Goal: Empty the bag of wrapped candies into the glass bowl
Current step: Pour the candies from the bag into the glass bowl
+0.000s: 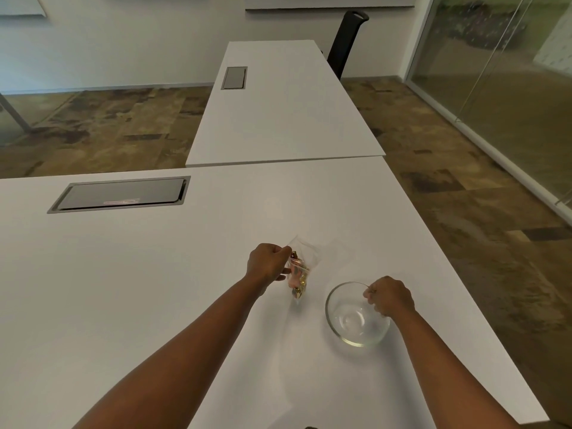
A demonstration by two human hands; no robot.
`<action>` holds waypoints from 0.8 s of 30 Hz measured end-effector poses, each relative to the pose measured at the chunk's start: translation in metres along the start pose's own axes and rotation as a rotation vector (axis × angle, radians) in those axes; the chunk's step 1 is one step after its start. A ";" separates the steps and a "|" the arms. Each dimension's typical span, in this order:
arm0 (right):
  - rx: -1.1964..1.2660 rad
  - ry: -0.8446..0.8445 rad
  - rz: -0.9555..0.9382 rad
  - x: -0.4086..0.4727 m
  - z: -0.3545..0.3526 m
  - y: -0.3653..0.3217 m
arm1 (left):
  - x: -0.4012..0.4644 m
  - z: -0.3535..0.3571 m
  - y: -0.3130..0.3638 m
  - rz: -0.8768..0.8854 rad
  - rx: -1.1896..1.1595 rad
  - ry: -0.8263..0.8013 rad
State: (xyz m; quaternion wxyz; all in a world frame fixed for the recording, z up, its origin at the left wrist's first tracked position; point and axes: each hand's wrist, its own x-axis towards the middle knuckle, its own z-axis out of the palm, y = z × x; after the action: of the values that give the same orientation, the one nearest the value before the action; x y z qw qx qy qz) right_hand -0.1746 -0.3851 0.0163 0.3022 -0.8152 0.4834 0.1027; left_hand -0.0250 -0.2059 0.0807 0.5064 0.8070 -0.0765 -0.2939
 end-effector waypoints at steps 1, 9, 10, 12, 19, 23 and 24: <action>0.005 -0.003 0.005 -0.001 0.004 -0.002 | 0.000 0.000 0.000 0.001 -0.002 0.008; 0.051 -0.034 0.001 -0.008 0.020 -0.017 | -0.005 -0.004 0.003 0.040 0.009 0.127; 0.067 -0.046 0.002 -0.009 0.019 -0.017 | -0.005 -0.005 0.004 0.042 0.011 0.140; 0.104 -0.103 0.021 -0.010 0.016 -0.018 | -0.006 -0.006 0.006 0.042 0.022 0.151; 0.181 0.057 -0.051 -0.022 -0.003 -0.032 | -0.001 -0.007 0.021 0.037 -0.007 0.060; 0.959 -0.196 -0.046 -0.024 -0.018 -0.044 | -0.007 -0.006 0.041 0.052 -0.085 -0.079; 1.071 -0.299 -0.046 -0.025 -0.020 -0.045 | -0.010 -0.004 0.045 0.066 -0.084 -0.125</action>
State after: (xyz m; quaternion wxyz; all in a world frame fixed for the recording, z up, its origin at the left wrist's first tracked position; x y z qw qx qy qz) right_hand -0.1518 -0.3631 0.0607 0.7417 -0.5346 0.4020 -0.0491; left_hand -0.0225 -0.2198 0.1246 0.5434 0.7623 -0.1221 -0.3297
